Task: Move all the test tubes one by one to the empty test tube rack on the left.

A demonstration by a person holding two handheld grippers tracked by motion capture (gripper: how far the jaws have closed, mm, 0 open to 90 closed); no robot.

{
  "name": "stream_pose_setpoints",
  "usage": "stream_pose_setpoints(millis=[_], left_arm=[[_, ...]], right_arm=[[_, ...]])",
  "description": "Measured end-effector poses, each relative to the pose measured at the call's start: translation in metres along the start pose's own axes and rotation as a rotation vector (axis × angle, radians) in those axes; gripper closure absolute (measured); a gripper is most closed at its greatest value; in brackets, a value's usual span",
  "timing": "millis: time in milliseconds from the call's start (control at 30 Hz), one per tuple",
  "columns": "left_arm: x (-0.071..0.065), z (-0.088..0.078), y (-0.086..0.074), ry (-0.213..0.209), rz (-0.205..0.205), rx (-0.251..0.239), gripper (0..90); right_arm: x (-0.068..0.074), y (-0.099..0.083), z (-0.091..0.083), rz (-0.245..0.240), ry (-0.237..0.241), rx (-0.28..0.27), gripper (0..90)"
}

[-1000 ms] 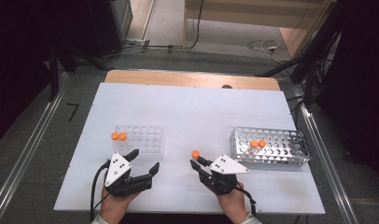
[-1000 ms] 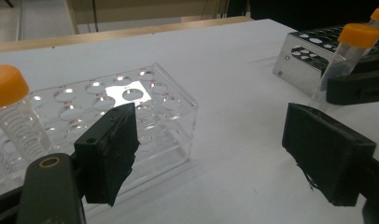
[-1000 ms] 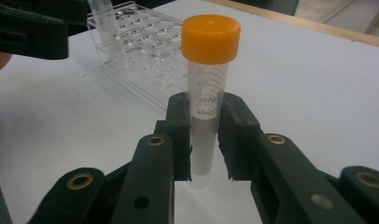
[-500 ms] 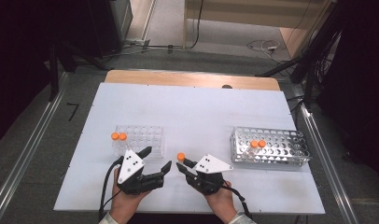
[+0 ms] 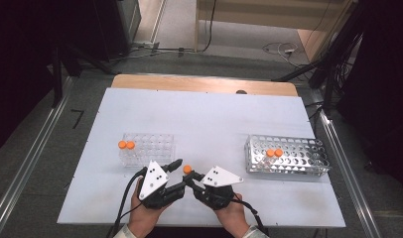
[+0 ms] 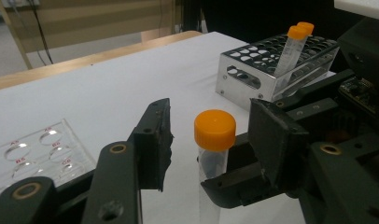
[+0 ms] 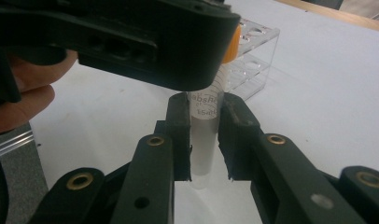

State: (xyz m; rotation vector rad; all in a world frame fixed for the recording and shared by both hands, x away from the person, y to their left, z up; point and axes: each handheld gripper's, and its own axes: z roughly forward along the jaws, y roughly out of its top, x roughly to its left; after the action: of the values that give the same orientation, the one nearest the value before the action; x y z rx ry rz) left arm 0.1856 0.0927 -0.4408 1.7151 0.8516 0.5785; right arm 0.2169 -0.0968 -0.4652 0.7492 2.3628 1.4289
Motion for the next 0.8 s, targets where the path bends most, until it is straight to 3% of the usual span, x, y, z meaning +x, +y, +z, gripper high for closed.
stream_pose_setpoints(millis=[433, 700, 767, 800], left_arm=[[-0.0015, 0.0031, -0.0014, -0.008, 0.011, 0.007, 67.9], [-0.0013, 0.0027, -0.0005, -0.01, 0.009, 0.005, 69.9], [-0.0015, 0.0023, 0.0003, -0.011, 0.014, 0.003, 70.1], [-0.0015, 0.0021, 0.0007, -0.007, 0.016, 0.0, 70.2]], right_arm=[[0.0025, 0.0013, -0.0011, -0.002, 0.012, -0.005, 72.7], [0.002, 0.0014, -0.0018, 0.002, 0.014, -0.008, 72.5], [0.0017, 0.0016, -0.0024, 0.004, 0.022, -0.011, 70.6], [0.0014, 0.0017, -0.0029, 0.006, 0.027, -0.014, 61.8]])
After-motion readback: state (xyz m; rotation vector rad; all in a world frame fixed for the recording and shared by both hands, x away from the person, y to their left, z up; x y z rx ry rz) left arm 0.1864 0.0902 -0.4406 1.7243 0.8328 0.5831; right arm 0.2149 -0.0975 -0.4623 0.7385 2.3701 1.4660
